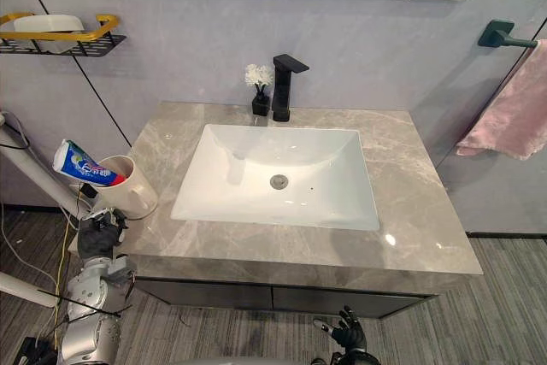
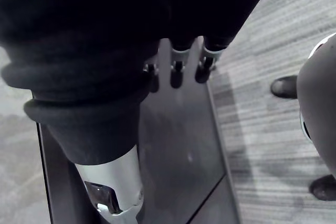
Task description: Organize washtable
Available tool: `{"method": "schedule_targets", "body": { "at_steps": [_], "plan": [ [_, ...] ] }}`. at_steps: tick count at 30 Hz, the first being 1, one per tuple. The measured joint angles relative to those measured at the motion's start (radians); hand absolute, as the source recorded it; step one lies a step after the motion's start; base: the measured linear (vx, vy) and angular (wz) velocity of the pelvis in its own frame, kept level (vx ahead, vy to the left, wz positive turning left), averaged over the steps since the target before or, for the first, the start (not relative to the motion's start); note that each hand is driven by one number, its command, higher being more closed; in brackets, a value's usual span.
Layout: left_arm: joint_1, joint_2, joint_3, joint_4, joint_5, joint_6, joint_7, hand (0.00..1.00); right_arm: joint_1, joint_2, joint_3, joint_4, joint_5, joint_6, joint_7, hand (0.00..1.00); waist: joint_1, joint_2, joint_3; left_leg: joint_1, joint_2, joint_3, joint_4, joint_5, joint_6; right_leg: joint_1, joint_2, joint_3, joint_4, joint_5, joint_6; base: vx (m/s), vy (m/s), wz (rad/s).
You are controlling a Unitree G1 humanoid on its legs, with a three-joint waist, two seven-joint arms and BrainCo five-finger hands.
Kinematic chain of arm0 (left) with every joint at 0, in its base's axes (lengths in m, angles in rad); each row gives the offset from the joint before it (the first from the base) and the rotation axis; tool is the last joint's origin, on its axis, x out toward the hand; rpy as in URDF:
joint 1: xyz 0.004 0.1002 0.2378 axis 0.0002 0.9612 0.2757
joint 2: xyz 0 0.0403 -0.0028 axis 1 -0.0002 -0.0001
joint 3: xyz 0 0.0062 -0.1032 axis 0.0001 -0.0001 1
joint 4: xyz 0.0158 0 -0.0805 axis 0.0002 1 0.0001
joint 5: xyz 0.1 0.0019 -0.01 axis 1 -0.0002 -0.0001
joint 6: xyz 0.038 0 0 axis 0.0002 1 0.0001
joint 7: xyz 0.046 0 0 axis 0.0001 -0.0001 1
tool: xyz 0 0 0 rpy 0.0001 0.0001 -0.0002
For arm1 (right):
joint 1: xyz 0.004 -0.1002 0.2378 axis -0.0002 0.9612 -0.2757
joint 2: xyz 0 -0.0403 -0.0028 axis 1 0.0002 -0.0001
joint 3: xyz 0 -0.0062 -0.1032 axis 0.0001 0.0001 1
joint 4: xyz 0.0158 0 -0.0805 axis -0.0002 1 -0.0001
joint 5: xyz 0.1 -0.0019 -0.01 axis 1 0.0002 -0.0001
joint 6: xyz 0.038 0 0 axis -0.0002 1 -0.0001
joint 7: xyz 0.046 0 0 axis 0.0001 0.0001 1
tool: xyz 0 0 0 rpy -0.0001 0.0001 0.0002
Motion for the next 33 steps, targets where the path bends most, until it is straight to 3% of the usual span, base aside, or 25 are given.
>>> {"method": "schedule_targets", "body": {
  "at_steps": [33],
  "plan": [
    [-0.071, -0.002, -0.021, 0.041, -0.023, -0.007, 0.019, 1.0, -0.002, 0.002, -0.008, -0.001, 0.0, 0.001, 0.0, 0.0, 0.001, 0.0, 0.001, -0.016, 0.0, 0.022, 0.004, -0.001, -0.001, -0.029, 0.0, 0.024, -0.002, 0.009, 0.001, -0.02, -0.02, -0.02]
  ]
}}
